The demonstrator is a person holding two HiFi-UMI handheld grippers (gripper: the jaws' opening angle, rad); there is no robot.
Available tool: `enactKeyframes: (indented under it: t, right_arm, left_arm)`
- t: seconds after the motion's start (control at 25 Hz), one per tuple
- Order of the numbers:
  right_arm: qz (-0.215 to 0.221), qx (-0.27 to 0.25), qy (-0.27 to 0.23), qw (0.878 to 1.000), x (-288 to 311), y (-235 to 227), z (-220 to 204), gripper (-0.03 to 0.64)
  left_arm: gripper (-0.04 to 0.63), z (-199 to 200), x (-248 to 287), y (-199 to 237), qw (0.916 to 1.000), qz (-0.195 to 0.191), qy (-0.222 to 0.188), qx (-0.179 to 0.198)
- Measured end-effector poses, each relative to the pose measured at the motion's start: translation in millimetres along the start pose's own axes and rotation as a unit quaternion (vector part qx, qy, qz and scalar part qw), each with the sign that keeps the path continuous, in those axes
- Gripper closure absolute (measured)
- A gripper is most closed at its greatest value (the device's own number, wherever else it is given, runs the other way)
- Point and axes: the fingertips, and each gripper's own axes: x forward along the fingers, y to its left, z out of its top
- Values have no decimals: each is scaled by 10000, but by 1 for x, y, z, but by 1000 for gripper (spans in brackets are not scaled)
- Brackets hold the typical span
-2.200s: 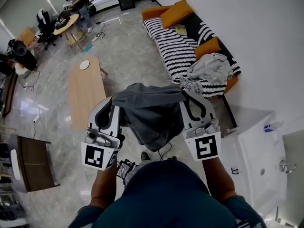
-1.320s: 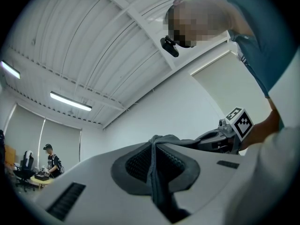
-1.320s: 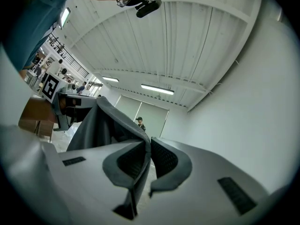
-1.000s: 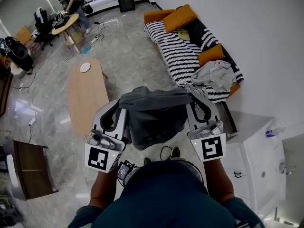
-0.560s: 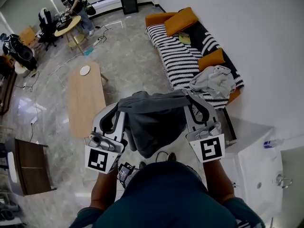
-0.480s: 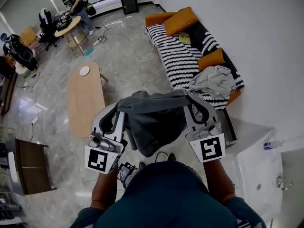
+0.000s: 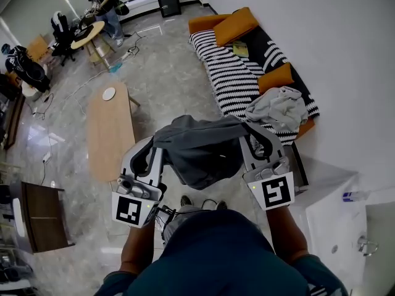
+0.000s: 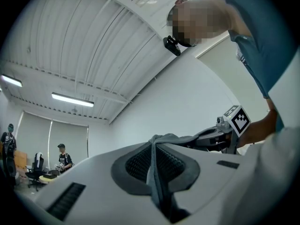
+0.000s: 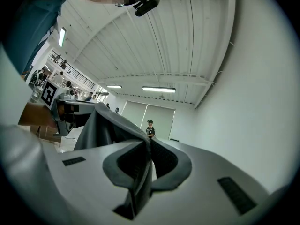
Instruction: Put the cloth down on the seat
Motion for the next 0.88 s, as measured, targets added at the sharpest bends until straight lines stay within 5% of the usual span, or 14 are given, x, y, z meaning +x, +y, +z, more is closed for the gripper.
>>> enactKeyframes:
  t: [0.16, 0.36, 0.52, 0.88]
  right_arm:
    - [-126, 2, 61, 9999, 20, -4, -5, 581]
    - [-307, -13, 157, 9994, 47, -1, -3, 581]
    - [-472, -56, 148, 9988, 76, 11, 2, 581]
    - [-703, -213, 244, 9970, 125, 42, 4, 581]
  left_arm:
    - [572, -14, 13, 16, 9998, -118, 80, -106]
    - [572, -4, 29, 48, 9986, -348, -381, -88]
    - [572, -22, 26, 79, 9987, -491, -53, -131]
    - [572, -40, 21, 139, 9968, -731, -207, -242]
